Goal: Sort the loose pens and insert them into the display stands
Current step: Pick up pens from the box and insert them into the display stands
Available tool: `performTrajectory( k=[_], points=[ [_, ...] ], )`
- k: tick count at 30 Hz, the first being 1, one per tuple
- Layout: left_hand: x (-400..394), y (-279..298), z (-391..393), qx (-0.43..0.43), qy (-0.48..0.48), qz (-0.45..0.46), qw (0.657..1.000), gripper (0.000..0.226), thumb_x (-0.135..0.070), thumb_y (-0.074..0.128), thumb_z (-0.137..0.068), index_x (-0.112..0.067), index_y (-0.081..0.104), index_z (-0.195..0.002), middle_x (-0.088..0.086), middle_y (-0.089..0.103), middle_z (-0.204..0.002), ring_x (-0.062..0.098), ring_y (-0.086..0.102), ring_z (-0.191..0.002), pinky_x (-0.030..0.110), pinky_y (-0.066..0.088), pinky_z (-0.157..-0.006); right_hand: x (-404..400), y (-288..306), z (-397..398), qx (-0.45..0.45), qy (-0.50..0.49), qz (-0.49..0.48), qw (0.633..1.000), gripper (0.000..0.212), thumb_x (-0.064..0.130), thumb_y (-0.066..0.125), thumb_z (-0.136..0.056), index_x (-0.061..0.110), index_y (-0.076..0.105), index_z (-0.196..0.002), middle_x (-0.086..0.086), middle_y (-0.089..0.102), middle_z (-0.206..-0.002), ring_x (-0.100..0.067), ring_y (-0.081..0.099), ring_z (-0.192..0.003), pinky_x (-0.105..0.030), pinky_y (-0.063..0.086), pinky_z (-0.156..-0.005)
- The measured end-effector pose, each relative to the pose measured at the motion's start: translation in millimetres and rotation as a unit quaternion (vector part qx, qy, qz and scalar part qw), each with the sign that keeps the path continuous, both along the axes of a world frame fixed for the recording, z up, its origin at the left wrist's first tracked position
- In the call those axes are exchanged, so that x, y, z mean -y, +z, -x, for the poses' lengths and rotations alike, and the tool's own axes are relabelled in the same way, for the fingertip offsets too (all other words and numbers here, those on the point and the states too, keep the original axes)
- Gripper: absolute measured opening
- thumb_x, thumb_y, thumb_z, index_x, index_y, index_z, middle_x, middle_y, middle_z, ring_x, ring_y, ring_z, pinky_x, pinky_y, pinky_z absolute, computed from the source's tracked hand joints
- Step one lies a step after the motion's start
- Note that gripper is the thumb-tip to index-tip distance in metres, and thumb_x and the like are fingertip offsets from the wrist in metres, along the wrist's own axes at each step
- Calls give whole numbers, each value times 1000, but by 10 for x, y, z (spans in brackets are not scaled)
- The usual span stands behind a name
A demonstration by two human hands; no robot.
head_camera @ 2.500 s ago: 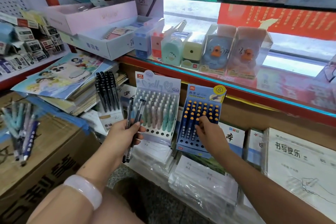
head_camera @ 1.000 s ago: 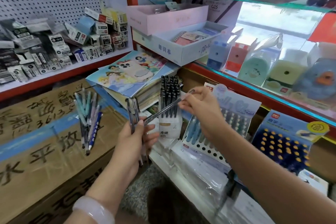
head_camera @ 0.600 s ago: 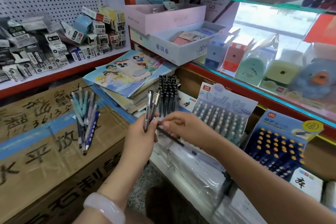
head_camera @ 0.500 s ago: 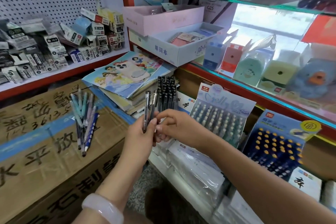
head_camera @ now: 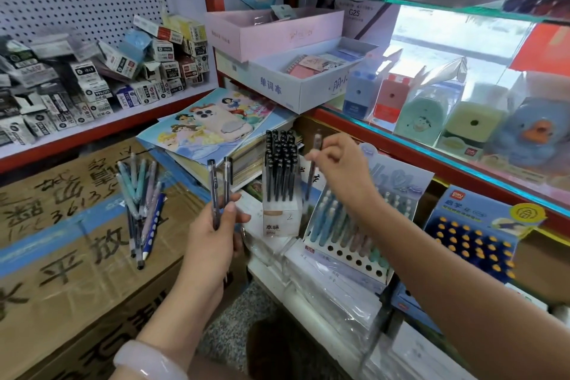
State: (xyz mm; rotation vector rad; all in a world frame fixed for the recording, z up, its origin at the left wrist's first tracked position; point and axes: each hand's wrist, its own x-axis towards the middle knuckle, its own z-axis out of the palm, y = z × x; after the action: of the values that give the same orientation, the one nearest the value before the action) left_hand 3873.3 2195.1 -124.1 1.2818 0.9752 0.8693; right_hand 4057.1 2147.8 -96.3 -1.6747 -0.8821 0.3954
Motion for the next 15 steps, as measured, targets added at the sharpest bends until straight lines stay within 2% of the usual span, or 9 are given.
performTrajectory(
  k=[1, 2, 3, 5, 8, 11, 15],
  points=[
    [-8, -4, 10, 3, 4, 6, 1000, 22, -17, 39, -99, -18, 59, -108, 3, 58, -78, 13, 37, -50, 13, 33, -36, -35, 12, -40, 1, -17, -21, 1000, 11, 19, 60, -90, 17, 50, -93, -5, 64, -73, -17, 66, -76, -31, 55, -72],
    [-8, -7, 15, 4, 4, 12, 1000, 22, -17, 39, -99, -18, 59, -107, 3, 58, -76, 14, 36, -50, 13, 32, -36, -74, 11, -64, 7, -27, -35, 999, 11, 19, 61, -90, 16, 51, -93, -6, 65, -73, -22, 66, -79, -32, 55, -78],
    [-8, -13, 18, 2, 3, 16, 1000, 21, -17, 39, -99, -18, 59, -105, 3, 58, -75, 14, 36, -50, 13, 32, -36, -122, -6, -73, 20, -31, -42, 998, 11, 18, 61, -90, 17, 51, -92, -5, 65, -72, -19, 65, -75, -25, 53, -77],
    [-12, -37, 15, -3, 5, 27, 1000, 21, -17, 40, -99, -20, 60, -102, 2, 58, -72, 14, 36, -50, 13, 32, -36, -239, -105, -60, 55, -30, -26, 998, 12, 18, 60, -90, 21, 49, -87, 2, 61, -66, -5, 55, -60, -12, 47, -63],
    [-45, -69, -15, -13, 7, 48, 999, 20, -17, 40, -99, -21, 60, -101, 0, 58, -69, 12, 35, -50, 14, 31, -37, -408, -360, -14, 82, -9, 14, 997, 14, 18, 60, -90, 18, 46, -86, 10, 55, -63, 2, 47, -56, -18, 44, -63],
    [-89, -97, -70, -25, 11, 61, 998, 19, -16, 40, -99, -21, 59, -99, 1, 56, -68, 11, 35, -49, 14, 30, -39, -506, -547, 42, 125, -1, 32, 992, 26, 14, 58, -91, 18, 39, -75, 9, 46, -53, -1, 40, -45, -13, 31, -49],
    [-130, -142, -139, -33, -1, 52, 998, 19, -18, 41, -99, -22, 59, -101, 2, 56, -71, 11, 36, -50, 20, 30, -46, -597, -597, 82, 165, 6, 59, 984, 20, 14, 56, -93, 12, 39, -81, 5, 47, -55, -5, 37, -50, -14, 30, -47]
  ],
)
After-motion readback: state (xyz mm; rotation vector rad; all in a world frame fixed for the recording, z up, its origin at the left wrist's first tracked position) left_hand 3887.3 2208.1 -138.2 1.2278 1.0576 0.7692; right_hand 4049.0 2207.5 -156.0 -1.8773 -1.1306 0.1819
